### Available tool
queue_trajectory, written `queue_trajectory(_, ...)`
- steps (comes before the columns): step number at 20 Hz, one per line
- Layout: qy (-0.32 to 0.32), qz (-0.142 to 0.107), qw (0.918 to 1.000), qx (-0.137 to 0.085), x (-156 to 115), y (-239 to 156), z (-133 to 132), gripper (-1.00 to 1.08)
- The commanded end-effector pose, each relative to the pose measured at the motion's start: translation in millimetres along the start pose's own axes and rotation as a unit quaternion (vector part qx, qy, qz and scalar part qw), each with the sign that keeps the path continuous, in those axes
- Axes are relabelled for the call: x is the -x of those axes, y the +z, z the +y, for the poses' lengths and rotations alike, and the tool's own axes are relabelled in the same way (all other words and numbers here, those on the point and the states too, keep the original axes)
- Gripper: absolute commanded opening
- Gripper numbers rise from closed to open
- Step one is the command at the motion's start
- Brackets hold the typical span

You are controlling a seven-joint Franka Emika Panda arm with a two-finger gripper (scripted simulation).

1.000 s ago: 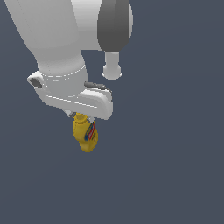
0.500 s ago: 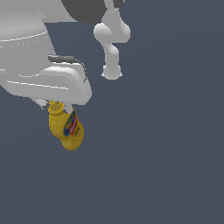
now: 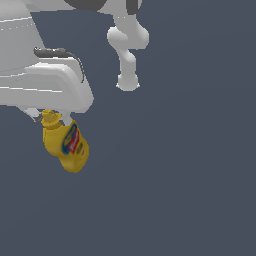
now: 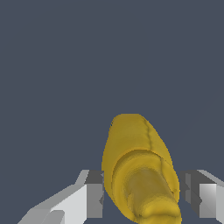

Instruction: Pick up the object and move it to a goal position.

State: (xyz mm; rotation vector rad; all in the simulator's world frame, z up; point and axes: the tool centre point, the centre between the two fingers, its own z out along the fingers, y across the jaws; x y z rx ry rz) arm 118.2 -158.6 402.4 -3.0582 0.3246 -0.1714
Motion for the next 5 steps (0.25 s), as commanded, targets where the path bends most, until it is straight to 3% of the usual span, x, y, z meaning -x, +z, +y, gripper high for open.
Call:
queue_trajectory(1, -0.002, 0.005, 1.0000, -0.001, -2.3, -8.2, 0.4, -1.00)
queue_trajectory(5, -0.003, 0.006, 1.0000, -0.001, -3.0, -9.1, 1.0, -1.00)
